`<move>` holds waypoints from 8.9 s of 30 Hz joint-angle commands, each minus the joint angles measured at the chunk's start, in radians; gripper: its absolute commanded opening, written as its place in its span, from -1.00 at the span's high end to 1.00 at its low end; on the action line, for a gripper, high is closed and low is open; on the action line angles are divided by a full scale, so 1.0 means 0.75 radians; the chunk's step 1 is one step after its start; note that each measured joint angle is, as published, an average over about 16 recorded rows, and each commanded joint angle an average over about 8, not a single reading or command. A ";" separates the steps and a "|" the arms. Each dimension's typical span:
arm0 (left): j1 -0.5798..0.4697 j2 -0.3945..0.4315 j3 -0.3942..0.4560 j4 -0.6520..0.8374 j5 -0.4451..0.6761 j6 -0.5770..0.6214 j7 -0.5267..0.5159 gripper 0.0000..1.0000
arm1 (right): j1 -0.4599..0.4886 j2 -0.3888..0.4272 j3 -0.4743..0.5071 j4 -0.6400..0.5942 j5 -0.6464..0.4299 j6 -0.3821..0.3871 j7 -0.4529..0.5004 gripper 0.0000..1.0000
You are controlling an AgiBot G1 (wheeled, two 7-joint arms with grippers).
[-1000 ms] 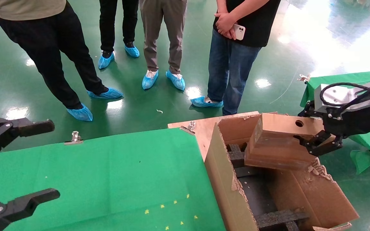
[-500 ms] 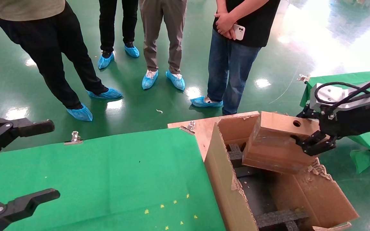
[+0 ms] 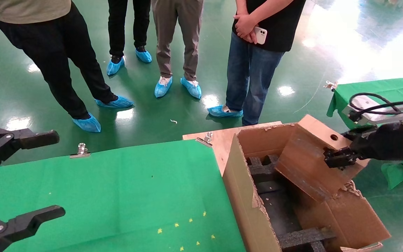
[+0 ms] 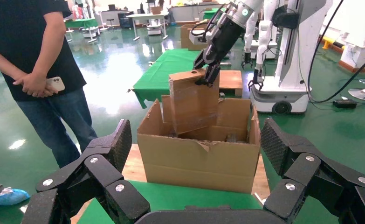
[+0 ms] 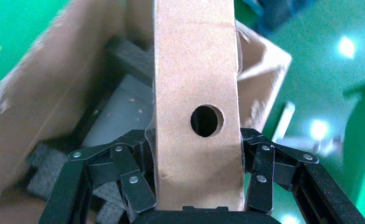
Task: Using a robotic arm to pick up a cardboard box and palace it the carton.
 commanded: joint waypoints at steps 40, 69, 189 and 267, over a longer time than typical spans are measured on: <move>0.000 0.000 0.000 0.001 0.000 0.000 0.000 -1.00 | -0.148 -0.051 -0.114 0.068 -0.299 0.171 0.871 1.00; 0.000 0.000 0.000 0.001 0.000 0.000 0.000 -1.00 | -0.314 -0.107 -0.194 0.061 -0.414 0.389 1.029 1.00; 0.000 -0.001 0.001 0.001 -0.001 -0.001 0.001 -1.00 | -0.227 -0.322 0.008 -0.133 0.178 0.536 0.468 -1.00; 0.001 -0.001 0.002 0.002 -0.001 -0.001 0.001 -1.00 | -1.169 -0.524 1.444 -0.008 1.042 -0.444 -0.917 -1.00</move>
